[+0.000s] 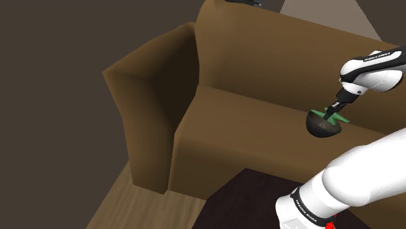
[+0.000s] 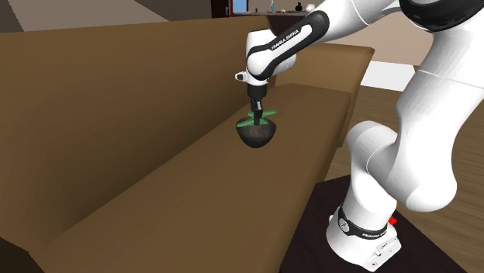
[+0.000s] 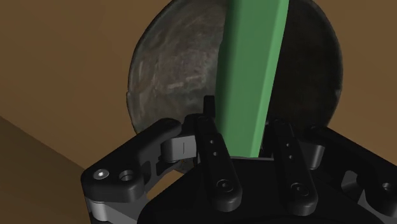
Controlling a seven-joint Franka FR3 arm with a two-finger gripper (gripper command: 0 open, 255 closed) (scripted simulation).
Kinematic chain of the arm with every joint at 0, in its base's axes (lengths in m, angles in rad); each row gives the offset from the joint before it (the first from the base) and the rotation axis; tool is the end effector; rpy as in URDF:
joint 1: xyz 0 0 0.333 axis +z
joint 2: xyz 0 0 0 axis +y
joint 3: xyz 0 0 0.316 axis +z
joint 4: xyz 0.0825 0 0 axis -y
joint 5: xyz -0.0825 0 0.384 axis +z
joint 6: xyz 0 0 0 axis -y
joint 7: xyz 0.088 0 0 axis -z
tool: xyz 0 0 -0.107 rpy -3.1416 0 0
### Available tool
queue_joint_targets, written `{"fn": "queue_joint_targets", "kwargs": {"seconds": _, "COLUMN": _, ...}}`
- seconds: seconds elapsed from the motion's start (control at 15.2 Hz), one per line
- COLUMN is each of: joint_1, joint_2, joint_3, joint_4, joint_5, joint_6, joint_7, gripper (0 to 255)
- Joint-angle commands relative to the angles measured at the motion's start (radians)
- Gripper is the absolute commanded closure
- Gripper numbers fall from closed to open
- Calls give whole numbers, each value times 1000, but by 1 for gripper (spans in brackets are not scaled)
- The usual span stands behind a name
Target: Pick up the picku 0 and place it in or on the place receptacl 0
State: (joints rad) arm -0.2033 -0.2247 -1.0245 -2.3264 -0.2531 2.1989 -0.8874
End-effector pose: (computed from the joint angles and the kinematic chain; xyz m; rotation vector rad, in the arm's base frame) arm 0.1523 -0.4661 0.3847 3.1182 -0.2805 -0.0136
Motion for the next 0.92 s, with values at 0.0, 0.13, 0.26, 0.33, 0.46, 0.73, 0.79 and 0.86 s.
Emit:
{"fn": "queue_joint_targets", "kwargs": {"seconds": 0.0, "joint_1": 3, "joint_2": 7, "joint_3": -6, "joint_4": -3, "joint_5": 5, "joint_6": 9, "joint_7": -5, "gripper": 255}}
{"fn": "queue_joint_targets", "kwargs": {"seconds": 0.13, "joint_1": 3, "joint_2": 7, "joint_3": -6, "joint_4": -3, "joint_5": 5, "joint_6": 9, "joint_7": -5, "gripper": 255}}
{"fn": "queue_joint_targets", "kwargs": {"seconds": 0.26, "joint_1": 2, "joint_2": 7, "joint_3": -5, "joint_4": -3, "joint_5": 5, "joint_6": 9, "joint_7": -5, "gripper": 255}}
{"fn": "queue_joint_targets", "kwargs": {"seconds": 0.33, "joint_1": 2, "joint_2": 7, "joint_3": -5, "joint_4": -3, "joint_5": 5, "joint_6": 9, "joint_7": -5, "gripper": 255}}
{"fn": "queue_joint_targets", "kwargs": {"seconds": 0.46, "joint_1": 2, "joint_2": 7, "joint_3": -6, "joint_4": -3, "joint_5": 5, "joint_6": 9, "joint_7": -5, "gripper": 0}}
{"fn": "queue_joint_targets", "kwargs": {"seconds": 0.73, "joint_1": 2, "joint_2": 7, "joint_3": -6, "joint_4": -3, "joint_5": 5, "joint_6": 9, "joint_7": -5, "gripper": 0}}
{"fn": "queue_joint_targets", "kwargs": {"seconds": 0.79, "joint_1": 2, "joint_2": 7, "joint_3": -5, "joint_4": -3, "joint_5": 5, "joint_6": 9, "joint_7": -5, "gripper": 0}}
{"fn": "queue_joint_targets", "kwargs": {"seconds": 0.86, "joint_1": -8, "joint_2": -21, "joint_3": 14, "joint_4": 15, "joint_5": -14, "joint_6": -30, "joint_7": 11, "gripper": 0}}
